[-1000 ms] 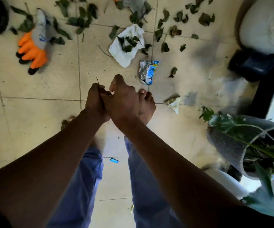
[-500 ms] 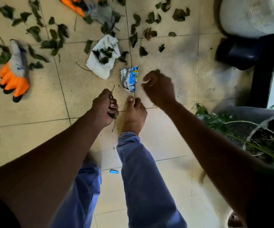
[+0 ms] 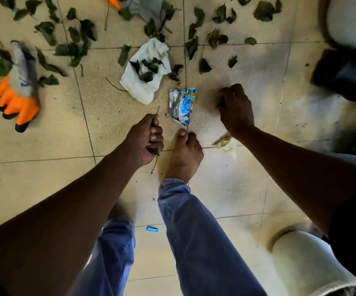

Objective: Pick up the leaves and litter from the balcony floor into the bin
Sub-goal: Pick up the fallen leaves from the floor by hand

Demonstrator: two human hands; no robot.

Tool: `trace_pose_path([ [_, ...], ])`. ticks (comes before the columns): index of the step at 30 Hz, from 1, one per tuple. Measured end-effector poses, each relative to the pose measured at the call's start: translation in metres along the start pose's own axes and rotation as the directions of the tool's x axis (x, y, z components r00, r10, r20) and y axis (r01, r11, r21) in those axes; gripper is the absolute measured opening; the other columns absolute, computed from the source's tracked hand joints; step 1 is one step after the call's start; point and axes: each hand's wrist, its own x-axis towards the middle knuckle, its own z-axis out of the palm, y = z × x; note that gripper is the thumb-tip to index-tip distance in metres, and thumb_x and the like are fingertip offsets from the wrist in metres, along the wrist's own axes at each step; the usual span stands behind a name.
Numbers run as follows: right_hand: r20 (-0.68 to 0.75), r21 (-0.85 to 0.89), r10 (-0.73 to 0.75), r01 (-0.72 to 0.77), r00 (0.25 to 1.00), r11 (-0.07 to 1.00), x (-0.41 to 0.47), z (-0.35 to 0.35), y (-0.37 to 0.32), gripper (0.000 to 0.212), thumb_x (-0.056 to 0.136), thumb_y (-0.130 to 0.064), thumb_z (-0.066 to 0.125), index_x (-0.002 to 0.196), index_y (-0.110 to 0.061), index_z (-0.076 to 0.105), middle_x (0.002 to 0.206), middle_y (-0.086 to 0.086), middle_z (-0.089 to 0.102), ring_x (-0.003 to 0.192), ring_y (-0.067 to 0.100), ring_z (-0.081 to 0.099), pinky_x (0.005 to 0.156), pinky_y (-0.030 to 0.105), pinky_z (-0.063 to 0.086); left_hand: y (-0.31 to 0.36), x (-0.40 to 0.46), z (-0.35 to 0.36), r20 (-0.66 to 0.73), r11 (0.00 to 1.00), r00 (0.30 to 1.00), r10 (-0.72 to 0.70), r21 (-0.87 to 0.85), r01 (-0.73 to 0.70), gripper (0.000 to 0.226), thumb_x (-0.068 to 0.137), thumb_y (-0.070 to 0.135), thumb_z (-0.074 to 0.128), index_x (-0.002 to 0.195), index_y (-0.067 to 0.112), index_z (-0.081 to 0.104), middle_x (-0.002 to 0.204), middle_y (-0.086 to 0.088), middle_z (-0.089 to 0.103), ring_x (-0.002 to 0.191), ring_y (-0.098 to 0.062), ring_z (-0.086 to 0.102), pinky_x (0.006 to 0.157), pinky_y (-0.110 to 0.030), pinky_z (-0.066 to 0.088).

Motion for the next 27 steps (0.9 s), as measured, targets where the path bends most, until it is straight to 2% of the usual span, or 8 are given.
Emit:
trace_pose_path([
  [3,0.03,-0.046,-0.047,0.048,0.998,0.998,0.004,0.003,0.002,0.015,0.087,-0.001,0.062,0.101,-0.003,0.067,0.107,0.017,0.059,0.086,0.037,0.064,0.074,0.037,0.053,0.007,0.004,-0.006,-0.033,1.0,0.999,0.0,-0.03,-0.001,0.042,0.1,0.026,0.045,0.058,0.026,0.038,0.043,0.007,0.028,0.031,-0.005,0.023,0.03,-0.014,0.017],
  [7,-0.033,0.015,-0.064,0.065,0.997,0.998,0.023,-0.009,-0.009,0.013,0.09,-0.011,0.061,0.097,-0.008,0.072,0.098,0.012,0.067,0.085,0.03,0.065,0.074,0.03,0.049,0.016,0.007,-0.01,-0.073,0.999,0.997,0.001,-0.037,-0.003,0.05,0.095,0.028,0.046,0.047,0.025,0.032,0.044,0.009,0.024,0.032,-0.008,0.02,0.034,-0.013,0.014],
  [11,-0.166,0.144,-0.041,0.066,0.985,0.987,0.055,-0.025,-0.038,0.025,0.087,-0.012,0.065,0.111,-0.014,0.069,0.098,0.006,0.074,0.089,0.024,0.069,0.078,0.034,0.055,0.023,0.009,-0.015,-0.094,0.997,0.995,0.042,-0.056,-0.048,0.05,0.094,0.028,0.049,0.048,0.026,0.03,0.045,0.009,0.023,0.034,-0.009,0.019,0.038,-0.014,0.012],
  [14,-0.108,0.193,-0.066,0.086,0.992,0.977,0.079,-0.023,-0.051,0.041,0.086,-0.013,0.067,0.127,-0.017,0.064,0.103,0.005,0.075,0.093,0.019,0.069,0.085,0.031,0.055,0.027,0.009,-0.02,-0.071,0.999,0.997,0.04,-0.034,-0.043,0.047,0.094,0.029,0.049,0.051,0.027,0.03,0.046,0.009,0.022,0.035,-0.009,0.018,0.036,-0.015,0.013],
  [16,-0.039,0.106,-0.093,0.097,0.995,0.99,0.093,-0.018,-0.052,0.036,0.085,-0.015,0.069,0.121,-0.016,0.069,0.109,0.007,0.074,0.1,0.023,0.068,0.089,0.032,0.054,0.028,0.008,-0.022,-0.055,0.999,0.998,0.039,-0.03,-0.04,0.046,0.094,0.029,0.05,0.053,0.026,0.029,0.047,0.009,0.022,0.035,-0.008,0.018,0.035,-0.015,0.013],
  [20,-0.01,-0.023,-0.021,0.021,1.0,1.0,0.101,-0.01,-0.054,0.018,0.088,-0.017,0.069,0.104,-0.01,0.071,0.108,0.014,0.07,0.102,0.032,0.065,0.076,0.028,0.045,0.03,0.006,-0.027,-0.031,0.998,0.999,0.039,-0.057,-0.041,0.045,0.094,0.028,0.05,0.055,0.026,0.028,0.046,0.009,0.022,0.034,-0.008,0.018,0.035,-0.016,0.013],
  [24,-0.115,-0.022,0.012,-0.015,0.993,1.0,0.097,-0.021,-0.058,0.016,0.086,-0.017,0.066,0.098,-0.013,0.076,0.107,0.012,0.067,0.097,0.03,0.065,0.078,0.03,0.048,0.031,0.004,-0.028,-0.017,0.996,0.999,0.034,-0.082,-0.035,0.045,0.094,0.028,0.05,0.055,0.027,0.028,0.046,0.009,0.022,0.034,-0.007,0.018,0.035,-0.015,0.013],
  [27,-0.244,0.056,-0.132,0.15,0.961,0.987,0.102,-0.034,-0.067,0.008,0.079,-0.018,0.076,0.086,-0.014,0.076,0.104,0.012,0.06,0.094,0.027,0.061,0.079,0.031,0.05,0.034,0.004,-0.028,-0.009,0.995,1.0,0.03,-0.092,-0.03,0.047,0.094,0.027,0.05,0.052,0.027,0.029,0.046,0.009,0.022,0.033,-0.007,0.018,0.034,-0.015,0.013],
])
